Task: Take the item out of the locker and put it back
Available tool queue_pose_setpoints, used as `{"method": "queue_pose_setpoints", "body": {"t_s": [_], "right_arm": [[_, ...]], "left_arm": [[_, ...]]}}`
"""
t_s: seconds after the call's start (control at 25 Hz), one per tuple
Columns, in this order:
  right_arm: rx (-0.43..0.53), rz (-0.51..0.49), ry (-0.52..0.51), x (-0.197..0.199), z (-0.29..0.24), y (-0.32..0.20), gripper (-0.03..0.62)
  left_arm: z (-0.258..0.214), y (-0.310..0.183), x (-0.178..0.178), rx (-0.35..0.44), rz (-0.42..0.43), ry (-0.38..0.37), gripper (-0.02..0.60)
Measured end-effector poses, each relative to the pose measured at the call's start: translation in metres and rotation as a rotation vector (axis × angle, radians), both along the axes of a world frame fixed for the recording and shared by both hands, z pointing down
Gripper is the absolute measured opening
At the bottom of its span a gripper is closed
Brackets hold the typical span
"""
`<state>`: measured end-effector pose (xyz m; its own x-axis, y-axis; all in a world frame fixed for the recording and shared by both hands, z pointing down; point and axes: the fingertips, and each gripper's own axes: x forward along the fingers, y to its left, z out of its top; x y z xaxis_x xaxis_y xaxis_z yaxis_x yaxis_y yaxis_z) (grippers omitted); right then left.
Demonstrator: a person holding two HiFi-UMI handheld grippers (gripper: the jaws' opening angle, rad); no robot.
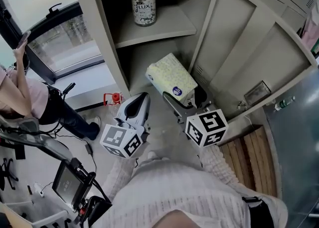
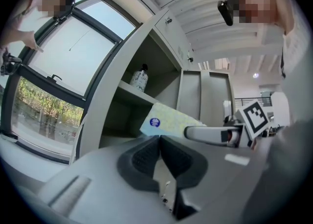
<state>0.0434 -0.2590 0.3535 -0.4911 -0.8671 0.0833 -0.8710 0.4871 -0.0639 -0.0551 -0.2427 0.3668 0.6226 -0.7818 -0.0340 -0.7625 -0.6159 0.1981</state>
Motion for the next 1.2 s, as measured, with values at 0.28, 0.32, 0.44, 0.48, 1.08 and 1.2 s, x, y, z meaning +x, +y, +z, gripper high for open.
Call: {"method": "queue_pose_setpoints", "body": {"t_s": [0.28, 0.32, 0.44, 0.48, 1.08, 1.2], "right_arm": [[-0.006, -0.012, 0.001, 0.004, -0.002, 0.008, 0.447], [-0.006, -0.012, 0.001, 0.005, -0.002, 0.009, 0.447], [-0.005, -0.015, -0.008, 0.007, -0.003, 0.013, 0.448], [-0.006, -0.018, -0.013, 0.007, -0.004, 0.014, 0.448], [-0.022, -0.042, -0.038, 0.006, -0.006, 0.02, 0.448], [-0.029, -0.042, -0.037, 0.006, -0.005, 0.02, 0.448]], "left_arm": [[0.0, 0.005, 0.001, 0.007, -0.013, -0.011, 0.006], [0.0, 0.006, 0.001, 0.009, -0.013, -0.013, 0.006], [-0.001, 0.01, 0.002, 0.008, -0.002, -0.004, 0.008], [-0.001, 0.012, 0.003, 0.007, 0.006, -0.001, 0.008], [-0.006, 0.019, 0.007, 0.031, -0.01, -0.015, 0.006], [-0.005, 0.019, 0.01, 0.025, 0.0, -0.028, 0.006]]}}
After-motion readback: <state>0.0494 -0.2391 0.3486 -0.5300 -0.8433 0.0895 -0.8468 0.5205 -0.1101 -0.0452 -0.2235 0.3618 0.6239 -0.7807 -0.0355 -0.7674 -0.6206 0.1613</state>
